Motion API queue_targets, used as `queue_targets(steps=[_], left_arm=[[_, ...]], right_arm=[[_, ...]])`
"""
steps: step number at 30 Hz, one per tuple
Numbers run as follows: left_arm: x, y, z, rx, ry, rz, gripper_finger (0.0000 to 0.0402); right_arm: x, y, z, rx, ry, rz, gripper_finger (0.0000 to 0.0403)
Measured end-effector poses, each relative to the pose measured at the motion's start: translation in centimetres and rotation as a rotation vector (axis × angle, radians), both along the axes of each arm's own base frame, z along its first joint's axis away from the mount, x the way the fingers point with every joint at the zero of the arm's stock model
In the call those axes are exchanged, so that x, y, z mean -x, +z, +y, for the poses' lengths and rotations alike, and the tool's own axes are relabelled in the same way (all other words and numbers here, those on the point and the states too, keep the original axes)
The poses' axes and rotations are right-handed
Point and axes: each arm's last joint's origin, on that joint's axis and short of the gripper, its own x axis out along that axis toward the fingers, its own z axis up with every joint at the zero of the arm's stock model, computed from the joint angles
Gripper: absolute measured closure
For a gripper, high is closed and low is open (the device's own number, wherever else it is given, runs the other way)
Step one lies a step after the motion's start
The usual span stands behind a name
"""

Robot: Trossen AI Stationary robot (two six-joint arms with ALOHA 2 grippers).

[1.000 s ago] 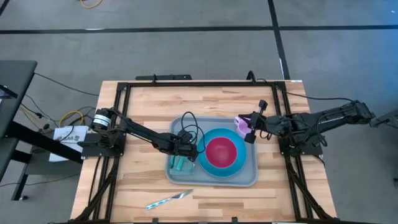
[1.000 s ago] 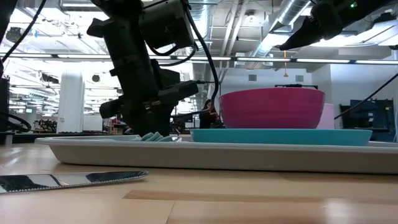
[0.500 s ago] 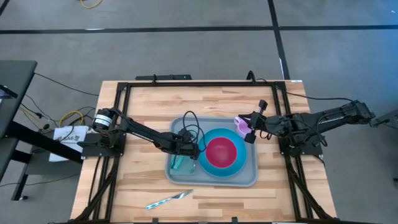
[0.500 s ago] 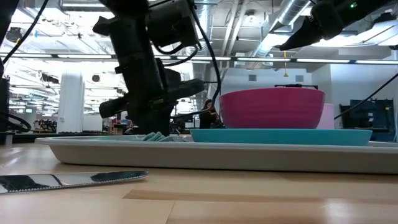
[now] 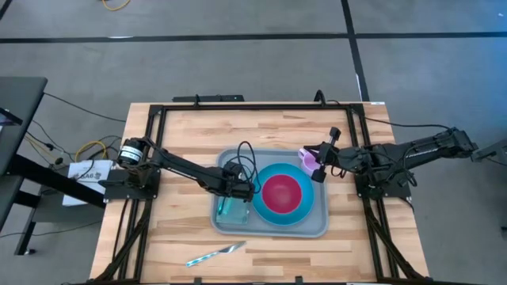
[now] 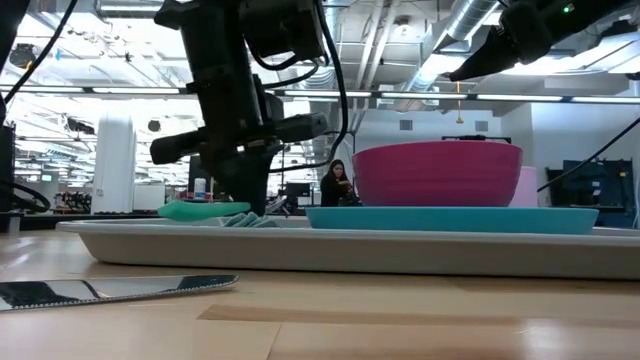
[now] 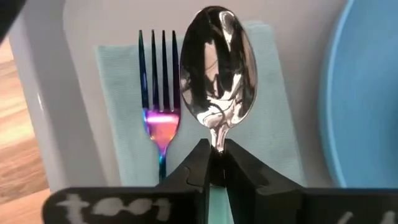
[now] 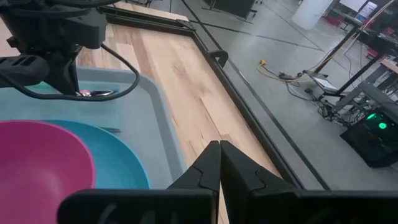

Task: Set up tray
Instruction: Put the blue spoon on top of the blue napkin, then put the white knife on top of the blue napkin

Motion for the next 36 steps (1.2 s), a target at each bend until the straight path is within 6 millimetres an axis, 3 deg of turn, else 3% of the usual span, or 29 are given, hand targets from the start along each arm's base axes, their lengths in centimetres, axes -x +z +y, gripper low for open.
queue_targets(steps=[14, 27, 31, 36], left_arm=[[0.0, 0.0, 0.0, -0.01, 0.027, -0.01, 0.0322], [-0.1, 0.0, -1.0, 0.129, -0.08, 0.011, 0.0315], [-0.4, 1.2, -1.7, 0.11, -0.139, 0.027, 0.0317], [-0.5, 4.6, -3.2, 0.032, -0.186, 0.089, 0.0331]], right_arm=[[0.0, 0.0, 0.0, 0.0, 0.0, 0.0, 0.0403], [0.0, 0.0, 0.0, 0.0, 0.0, -0.001, 0.0403], [0.0, 0.1, 0.0, -0.002, 0.0, -0.008, 0.0403], [-0.1, 0.2, 0.0, -0.004, -0.001, -0.02, 0.0403]])
